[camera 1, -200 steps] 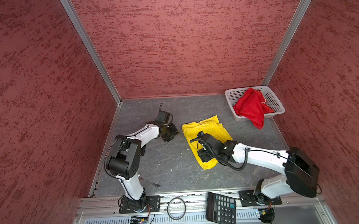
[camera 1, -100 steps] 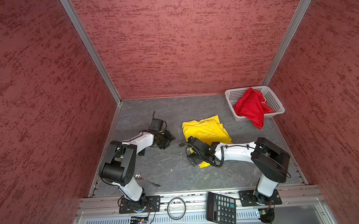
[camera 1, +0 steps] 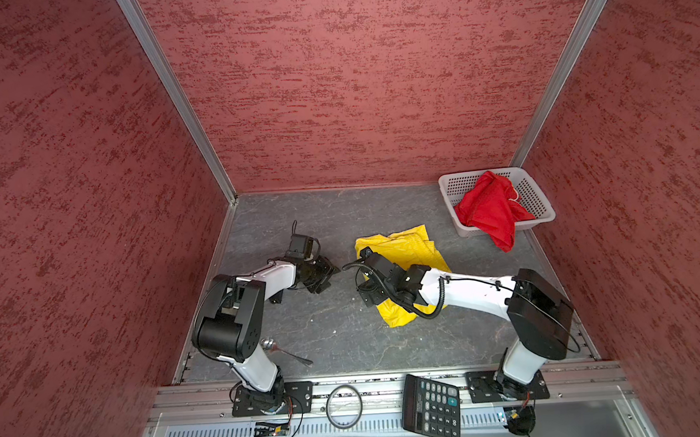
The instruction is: Fold and stack the shorts
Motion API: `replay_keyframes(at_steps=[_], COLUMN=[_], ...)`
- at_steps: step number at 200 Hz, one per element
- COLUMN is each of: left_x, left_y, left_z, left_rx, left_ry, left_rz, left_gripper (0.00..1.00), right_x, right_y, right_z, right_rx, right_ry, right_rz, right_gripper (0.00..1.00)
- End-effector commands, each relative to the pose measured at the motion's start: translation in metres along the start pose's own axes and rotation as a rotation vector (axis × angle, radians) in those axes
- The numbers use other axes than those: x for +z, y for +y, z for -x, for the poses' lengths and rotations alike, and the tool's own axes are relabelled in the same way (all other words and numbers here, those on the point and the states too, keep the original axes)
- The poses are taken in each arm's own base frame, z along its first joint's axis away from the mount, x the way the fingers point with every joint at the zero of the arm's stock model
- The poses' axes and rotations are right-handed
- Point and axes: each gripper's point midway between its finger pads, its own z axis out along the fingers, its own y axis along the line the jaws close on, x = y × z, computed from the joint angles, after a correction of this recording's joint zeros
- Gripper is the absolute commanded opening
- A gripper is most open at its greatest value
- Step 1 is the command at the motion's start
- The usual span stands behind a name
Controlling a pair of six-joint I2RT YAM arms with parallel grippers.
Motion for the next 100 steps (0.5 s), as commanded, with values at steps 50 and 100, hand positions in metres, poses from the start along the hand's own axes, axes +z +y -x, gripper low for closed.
replay_keyframes(at_steps=[50,100], left_x=[0.015,0.020], left_y=[0.023,0.026], left_z=[-0.001,-0.002], left_rx=[-0.050,-0.064], left_ry=[0.034,0.058], left_rz=[0.021,0.006], left_gripper=[0.60,0.61], right_x=[0.031,0.054], right_y=[0.015,0.014], right_z=[-0.023,-0.049], right_rx=[0.019,0.026], right_ry=[0.088,0.166], right_rz=[0.068,0.059], right_gripper=[0.55,0.67])
